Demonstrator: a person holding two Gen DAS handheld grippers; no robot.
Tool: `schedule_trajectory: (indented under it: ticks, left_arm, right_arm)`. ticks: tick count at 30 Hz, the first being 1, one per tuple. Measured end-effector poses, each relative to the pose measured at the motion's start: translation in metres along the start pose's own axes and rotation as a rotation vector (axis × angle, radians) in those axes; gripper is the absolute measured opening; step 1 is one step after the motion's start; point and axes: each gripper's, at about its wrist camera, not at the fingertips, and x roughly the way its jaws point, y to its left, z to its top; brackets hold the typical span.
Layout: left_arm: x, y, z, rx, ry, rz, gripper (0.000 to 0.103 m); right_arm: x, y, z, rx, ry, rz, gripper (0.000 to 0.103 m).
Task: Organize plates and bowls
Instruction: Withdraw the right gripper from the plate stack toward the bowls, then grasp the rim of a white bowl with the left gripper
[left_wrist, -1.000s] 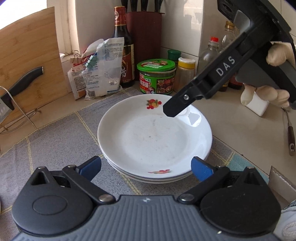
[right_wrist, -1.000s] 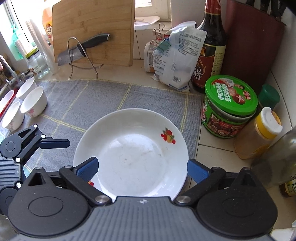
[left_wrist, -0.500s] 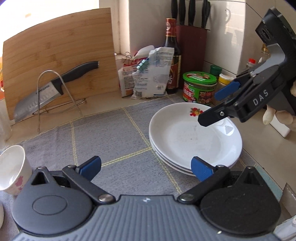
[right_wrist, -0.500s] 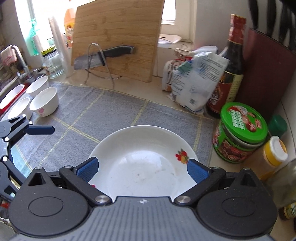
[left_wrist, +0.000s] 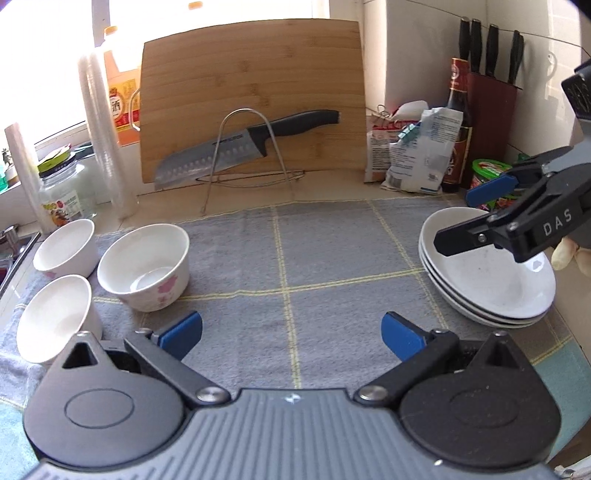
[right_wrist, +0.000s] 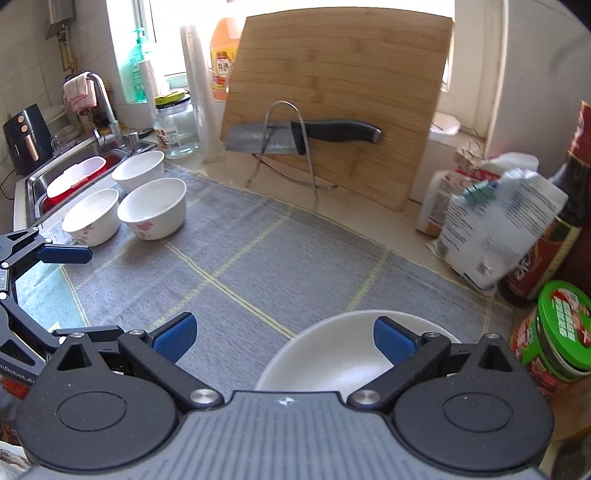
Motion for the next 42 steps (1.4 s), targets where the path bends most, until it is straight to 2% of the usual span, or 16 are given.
schedule_trajectory:
  ticks: [7, 12, 16, 20, 24, 30, 36, 42]
  left_arm:
    - [-0.006, 0.039, -0.005, 0.017, -0.049, -0.015, 0.102]
    - [-0.009, 0.082, -0.008, 0.051, -0.089, -0.093, 0.102]
    - [-0.024, 0.121, -0.007, 0.126, -0.194, -0.147, 0.102]
    - [-0.03, 0.164, 0.0, 0.165, -0.207, -0.179, 0.102]
    - [-0.027, 0.2, 0.002, 0.134, -0.175, -0.197, 0.102]
    - [-0.017, 0.239, -0.002, 0.121, -0.158, -0.168, 0.102]
    - [0.01, 0.261, -0.003, 0.116, -0.062, -0.152, 0.102]
    - [0.036, 0.28, -0.002, 0.093, 0.03, -0.205, 0.101]
  right_arm:
    - [0.012, 0.039, 0.008, 0.01, -0.008, -0.037, 0.103]
    - [0.032, 0.081, 0.024, 0.049, 0.013, -0.1, 0.103]
    - [0.049, 0.122, 0.043, 0.073, 0.021, -0.155, 0.103]
    - [0.068, 0.159, 0.059, 0.104, 0.019, -0.189, 0.103]
    - [0.08, 0.192, 0.068, 0.11, 0.009, -0.167, 0.103]
    - [0.103, 0.229, 0.073, 0.041, 0.016, -0.113, 0.103]
    - [0.126, 0.254, 0.071, -0.001, 0.034, -0.051, 0.103]
    - [0.149, 0.273, 0.077, -0.043, 0.045, -0.014, 0.103]
